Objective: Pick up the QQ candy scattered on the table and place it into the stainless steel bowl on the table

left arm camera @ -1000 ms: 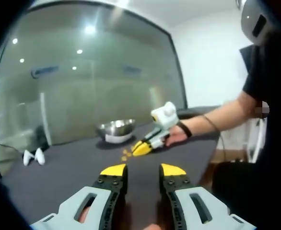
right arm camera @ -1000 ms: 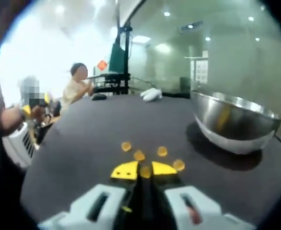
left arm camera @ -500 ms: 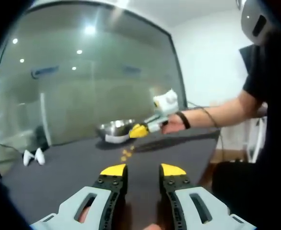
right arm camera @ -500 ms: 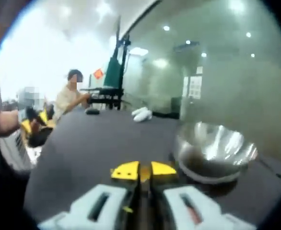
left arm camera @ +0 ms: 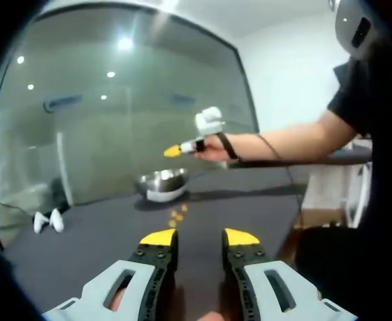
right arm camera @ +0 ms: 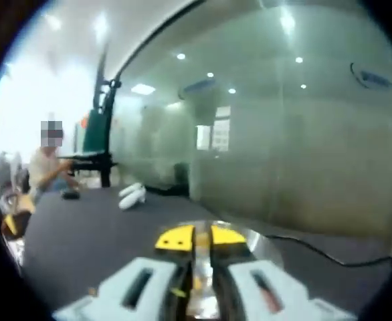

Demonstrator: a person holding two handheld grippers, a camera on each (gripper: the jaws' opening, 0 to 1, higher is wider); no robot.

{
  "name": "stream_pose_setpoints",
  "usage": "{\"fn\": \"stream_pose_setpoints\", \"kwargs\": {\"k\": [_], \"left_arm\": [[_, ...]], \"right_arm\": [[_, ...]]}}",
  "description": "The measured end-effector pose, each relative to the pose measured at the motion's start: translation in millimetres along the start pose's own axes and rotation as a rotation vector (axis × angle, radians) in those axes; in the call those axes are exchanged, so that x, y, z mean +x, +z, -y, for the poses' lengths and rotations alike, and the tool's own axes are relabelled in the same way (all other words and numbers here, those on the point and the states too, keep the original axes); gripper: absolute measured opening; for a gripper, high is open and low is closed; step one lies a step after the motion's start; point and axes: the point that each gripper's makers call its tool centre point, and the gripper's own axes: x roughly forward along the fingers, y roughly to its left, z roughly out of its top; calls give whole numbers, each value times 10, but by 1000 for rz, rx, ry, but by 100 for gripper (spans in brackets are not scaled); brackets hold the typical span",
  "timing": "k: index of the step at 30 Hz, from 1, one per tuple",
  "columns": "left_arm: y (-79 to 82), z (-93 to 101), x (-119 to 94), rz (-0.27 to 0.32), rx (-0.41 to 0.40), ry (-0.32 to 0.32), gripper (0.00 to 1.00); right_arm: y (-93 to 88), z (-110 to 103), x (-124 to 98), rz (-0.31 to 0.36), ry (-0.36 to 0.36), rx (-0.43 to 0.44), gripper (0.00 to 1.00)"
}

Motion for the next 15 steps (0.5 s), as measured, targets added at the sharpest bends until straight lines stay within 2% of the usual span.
{"fn": "stream_pose_setpoints", "kwargs": {"k": [5,7,11,15], "left_arm": [[76,-25,-24,30,-18,12,28],[68,-31,-19,26,-19,13,28],[110,-11,-13,41,-32,7,28],[154,17,14,53,-35,-2,28]], "right_arm": [[-98,-61,44,-28,18,0,10],[-143,-101,47,-41,44,25,15],[-148,-144,2,-44,61,-14,13],[-116,-100,-36,-39,56,-1,13]]}}
